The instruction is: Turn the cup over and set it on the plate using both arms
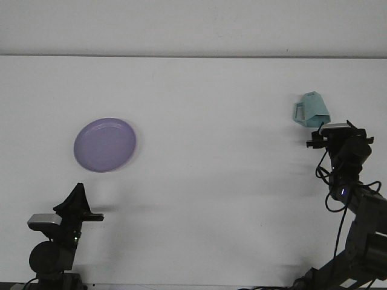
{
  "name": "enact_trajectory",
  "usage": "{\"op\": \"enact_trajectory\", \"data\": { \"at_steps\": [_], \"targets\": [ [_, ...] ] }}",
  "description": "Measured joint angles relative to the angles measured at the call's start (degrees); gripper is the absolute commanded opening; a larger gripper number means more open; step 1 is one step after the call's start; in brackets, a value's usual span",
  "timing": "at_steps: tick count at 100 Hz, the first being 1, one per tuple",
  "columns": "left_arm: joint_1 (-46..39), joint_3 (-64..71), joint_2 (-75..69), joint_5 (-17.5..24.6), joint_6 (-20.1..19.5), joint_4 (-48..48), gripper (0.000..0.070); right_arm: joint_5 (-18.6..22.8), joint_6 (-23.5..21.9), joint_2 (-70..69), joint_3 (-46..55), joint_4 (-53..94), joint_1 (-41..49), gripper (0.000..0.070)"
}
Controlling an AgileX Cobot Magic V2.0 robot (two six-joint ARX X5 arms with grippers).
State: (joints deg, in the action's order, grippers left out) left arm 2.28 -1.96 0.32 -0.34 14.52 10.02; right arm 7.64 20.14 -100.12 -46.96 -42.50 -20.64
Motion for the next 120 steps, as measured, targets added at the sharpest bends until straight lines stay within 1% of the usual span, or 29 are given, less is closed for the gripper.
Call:
{"op": "enact_trajectory", "data": {
  "at_steps": [17,28,45,56,67,73,81,90,100,113,120],
  "targets": [
    [0.0,0.0,0.0,0.0,0.0,-0.1,0.0012,2.8,3.7,-7.6,-7.5,2.7,-1.7,0.0484],
    [0.0,0.0,0.0,0.0,0.0,-0.1,0.0012,4.9,5.0,-11.4,-11.7,2.8,-2.3,0.0484],
    [0.0,0.0,0.0,0.0,0.0,-0.1,0.0012,8.5,6.1,-16.6,-18.3,4.1,-2.4,0.0484],
    [0.0,0.0,0.0,0.0,0.0,-0.1,0.0012,9.0,6.7,-19.6,-21.4,4.5,-2.4,0.0483],
    [0.0,0.0,0.0,0.0,0.0,-0.2,0.0012,11.4,7.1,-21.8,-23.7,5.1,-2.4,0.0475],
    [0.0,0.0,0.0,0.0,0.0,-0.2,0.0012,12.3,7.3,-22.6,-24.8,6.0,-2.4,0.0421],
    [0.0,0.0,0.0,0.0,0.0,-0.2,0.0012,13.7,7.7,-23.1,-25.2,6.5,-2.4,0.0283],
    [0.0,0.0,0.0,0.0,0.0,-0.2,0.0012,15.8,8.1,-23.2,-25.2,6.5,-2.4,0.0164],
    [0.0,0.0,0.0,0.0,0.0,-0.2,0.0012,17.0,8.2,-23.2,-25.2,6.4,-2.3,0.0016],
    [0.0,0.0,0.0,0.0,0.0,-0.2,0.0012,18.0,8.1,-23.2,-25.3,6.2,-2.4,0.0009],
    [0.0,0.0,0.0,0.0,0.0,-0.2,0.0012,18.0,7.1,-23.2,-25.4,5.9,-2.3,0.0009]
  ]
}}
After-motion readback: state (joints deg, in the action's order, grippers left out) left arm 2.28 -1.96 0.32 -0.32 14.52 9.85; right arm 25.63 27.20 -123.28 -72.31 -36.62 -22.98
